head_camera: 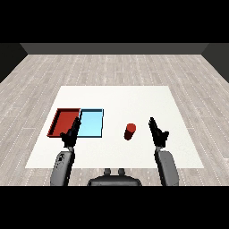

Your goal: Pick the red can and put it in the red box

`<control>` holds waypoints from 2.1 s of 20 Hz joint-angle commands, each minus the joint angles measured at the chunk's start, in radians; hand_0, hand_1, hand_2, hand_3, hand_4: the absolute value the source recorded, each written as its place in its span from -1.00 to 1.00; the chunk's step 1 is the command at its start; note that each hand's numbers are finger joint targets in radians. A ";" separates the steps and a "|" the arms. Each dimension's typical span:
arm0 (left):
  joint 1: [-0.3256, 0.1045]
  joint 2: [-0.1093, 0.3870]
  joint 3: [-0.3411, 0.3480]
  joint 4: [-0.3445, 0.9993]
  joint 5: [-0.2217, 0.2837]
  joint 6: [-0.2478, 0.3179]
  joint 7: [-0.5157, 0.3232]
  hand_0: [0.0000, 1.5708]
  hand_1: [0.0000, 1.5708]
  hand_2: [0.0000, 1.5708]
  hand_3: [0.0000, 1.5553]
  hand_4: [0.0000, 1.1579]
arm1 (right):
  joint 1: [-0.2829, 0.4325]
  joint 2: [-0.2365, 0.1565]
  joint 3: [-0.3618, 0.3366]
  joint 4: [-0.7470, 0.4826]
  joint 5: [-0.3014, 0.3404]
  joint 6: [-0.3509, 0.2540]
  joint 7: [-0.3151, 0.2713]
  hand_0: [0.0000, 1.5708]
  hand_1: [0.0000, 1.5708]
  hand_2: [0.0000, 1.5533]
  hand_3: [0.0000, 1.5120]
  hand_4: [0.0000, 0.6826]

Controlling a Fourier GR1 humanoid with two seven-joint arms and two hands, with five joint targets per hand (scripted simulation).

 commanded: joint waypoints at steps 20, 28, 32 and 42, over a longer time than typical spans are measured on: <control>0.046 -0.029 0.061 -0.096 0.039 -0.045 -0.324 -1.00 -1.00 -1.00 -1.00 -1.00 | 0.168 0.022 -0.020 -0.153 -0.083 0.159 -0.269 -1.00 -1.00 -1.00 -1.00 -1.00; 0.023 -0.021 0.079 -0.006 0.017 -0.056 -0.404 -1.00 -1.00 -1.00 -1.00 -1.00 | 0.088 0.040 -0.042 -0.010 -0.070 0.152 -0.346 -1.00 -1.00 -1.00 -1.00 -1.00; 0.016 0.001 0.110 0.010 0.046 -0.076 -0.380 -1.00 -1.00 -1.00 -1.00 -1.00 | 0.078 0.027 -0.066 -0.053 -0.111 0.161 -0.283 -1.00 -1.00 -1.00 -1.00 -1.00; 0.060 -0.068 0.041 -0.050 -0.007 -0.006 -0.368 -1.00 -1.00 -1.00 -1.00 -1.00 | -0.010 0.064 -0.049 0.101 -0.107 0.145 -0.326 -1.00 -1.00 -1.00 -1.00 -1.00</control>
